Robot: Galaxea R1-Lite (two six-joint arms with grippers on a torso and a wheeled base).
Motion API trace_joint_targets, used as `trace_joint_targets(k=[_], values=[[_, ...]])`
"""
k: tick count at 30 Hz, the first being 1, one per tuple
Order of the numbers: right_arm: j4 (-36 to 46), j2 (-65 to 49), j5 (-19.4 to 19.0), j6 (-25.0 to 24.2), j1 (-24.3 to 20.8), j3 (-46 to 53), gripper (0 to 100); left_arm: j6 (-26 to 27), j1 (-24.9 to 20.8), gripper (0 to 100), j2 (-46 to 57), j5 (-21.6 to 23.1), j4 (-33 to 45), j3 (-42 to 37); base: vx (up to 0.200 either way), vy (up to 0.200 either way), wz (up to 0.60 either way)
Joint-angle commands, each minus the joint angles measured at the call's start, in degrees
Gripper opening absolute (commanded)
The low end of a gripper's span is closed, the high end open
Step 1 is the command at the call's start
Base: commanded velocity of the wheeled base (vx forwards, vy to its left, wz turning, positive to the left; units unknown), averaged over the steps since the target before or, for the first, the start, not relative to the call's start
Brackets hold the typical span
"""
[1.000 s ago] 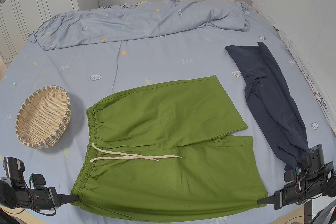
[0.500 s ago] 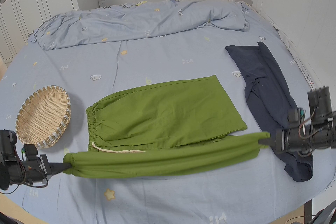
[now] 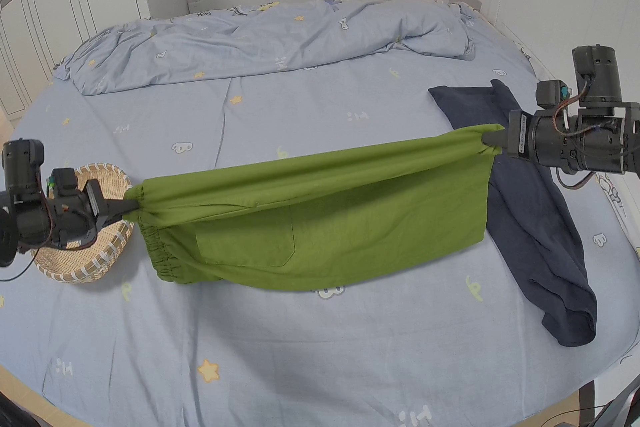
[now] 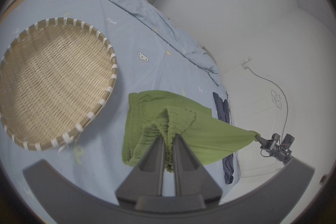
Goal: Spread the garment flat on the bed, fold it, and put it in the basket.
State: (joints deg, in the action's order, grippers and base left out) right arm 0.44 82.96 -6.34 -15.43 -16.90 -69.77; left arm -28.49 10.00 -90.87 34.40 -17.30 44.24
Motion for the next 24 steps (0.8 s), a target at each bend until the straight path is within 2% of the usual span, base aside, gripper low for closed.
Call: trace_joint_targets(k=[1, 7, 15, 18, 24], values=[[0.70, 5.81, 0.36, -0.04, -0.07, -5.99, 0, -1.57, -2.79, 0, -10.12, -0.74, 6.49, 12.98, 0.000, 0.000, 0.00], [0.26, 8.98, 0.45, 0.14, 0.46, -7.84, 0, -0.87, -2.35, 0, -13.81, -0.74, 6.49, 14.65, 0.000, 0.000, 0.00], [1.58, 13.20, 0.45, 0.49, -0.07, -14.52, 0, 0.01, -0.77, 0, -15.48, -0.74, 6.40, 15.00, 0.000, 0.000, 0.00], [2.02, 18.21, 0.45, 1.37, 0.37, -19.00, 0, 0.01, -0.68, 0, -16.36, -0.83, 6.40, 15.61, 0.000, 0.000, 0.00], [1.58, 22.95, 0.54, 1.37, 0.99, -19.79, 0, 1.77, -0.86, 0, -18.29, -0.83, 6.31, 15.88, 0.000, 0.000, 0.00]])
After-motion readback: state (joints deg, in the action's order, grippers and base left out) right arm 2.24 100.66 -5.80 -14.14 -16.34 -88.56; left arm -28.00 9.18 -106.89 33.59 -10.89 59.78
